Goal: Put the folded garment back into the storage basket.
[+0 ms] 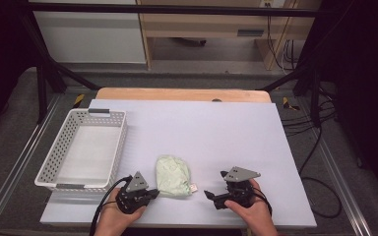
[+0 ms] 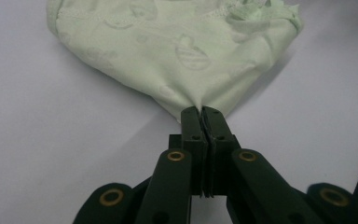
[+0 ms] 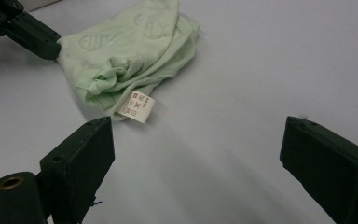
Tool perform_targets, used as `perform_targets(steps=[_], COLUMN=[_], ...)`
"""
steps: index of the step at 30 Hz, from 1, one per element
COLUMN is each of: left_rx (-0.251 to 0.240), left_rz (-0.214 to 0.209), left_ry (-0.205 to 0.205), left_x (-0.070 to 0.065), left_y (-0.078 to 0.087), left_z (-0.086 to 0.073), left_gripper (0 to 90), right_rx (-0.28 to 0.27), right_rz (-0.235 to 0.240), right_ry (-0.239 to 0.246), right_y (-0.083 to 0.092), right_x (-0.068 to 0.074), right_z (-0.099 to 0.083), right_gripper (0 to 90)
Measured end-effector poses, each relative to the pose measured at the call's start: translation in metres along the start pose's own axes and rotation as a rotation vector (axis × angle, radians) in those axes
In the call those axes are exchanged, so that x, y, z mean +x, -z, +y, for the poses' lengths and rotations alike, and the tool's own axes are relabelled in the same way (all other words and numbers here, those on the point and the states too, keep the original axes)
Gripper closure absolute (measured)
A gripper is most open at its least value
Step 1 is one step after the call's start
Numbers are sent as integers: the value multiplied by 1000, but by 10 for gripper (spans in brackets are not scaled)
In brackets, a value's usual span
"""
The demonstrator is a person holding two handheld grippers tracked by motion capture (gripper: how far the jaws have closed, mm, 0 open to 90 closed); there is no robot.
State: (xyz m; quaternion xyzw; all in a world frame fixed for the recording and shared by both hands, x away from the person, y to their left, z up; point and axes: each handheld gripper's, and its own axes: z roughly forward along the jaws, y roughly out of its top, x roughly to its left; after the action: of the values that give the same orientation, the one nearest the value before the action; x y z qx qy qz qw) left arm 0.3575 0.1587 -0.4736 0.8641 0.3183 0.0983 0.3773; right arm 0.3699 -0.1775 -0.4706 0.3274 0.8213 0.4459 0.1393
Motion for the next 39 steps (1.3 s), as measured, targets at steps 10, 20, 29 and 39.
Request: perform_targets(steps=[10,20,29,39], left_rx=[4,13,17,22], left_rz=[5,11,14,16], left_ry=[-7,-9,0,-7], left_x=[-2,-5,-5,-6], left_y=[5,9,12,13], left_z=[-4,-8,-12,-15], left_gripper=[884,884,883,876], right_rx=[10,3,17,21], right_rz=[11,25,44,35], right_ry=[32,31,48,47], right_y=[-12,-14,-18,-18], right_x=[15,21,28,27], right_z=[5,7,7,6], right_gripper=[116,137,135,122])
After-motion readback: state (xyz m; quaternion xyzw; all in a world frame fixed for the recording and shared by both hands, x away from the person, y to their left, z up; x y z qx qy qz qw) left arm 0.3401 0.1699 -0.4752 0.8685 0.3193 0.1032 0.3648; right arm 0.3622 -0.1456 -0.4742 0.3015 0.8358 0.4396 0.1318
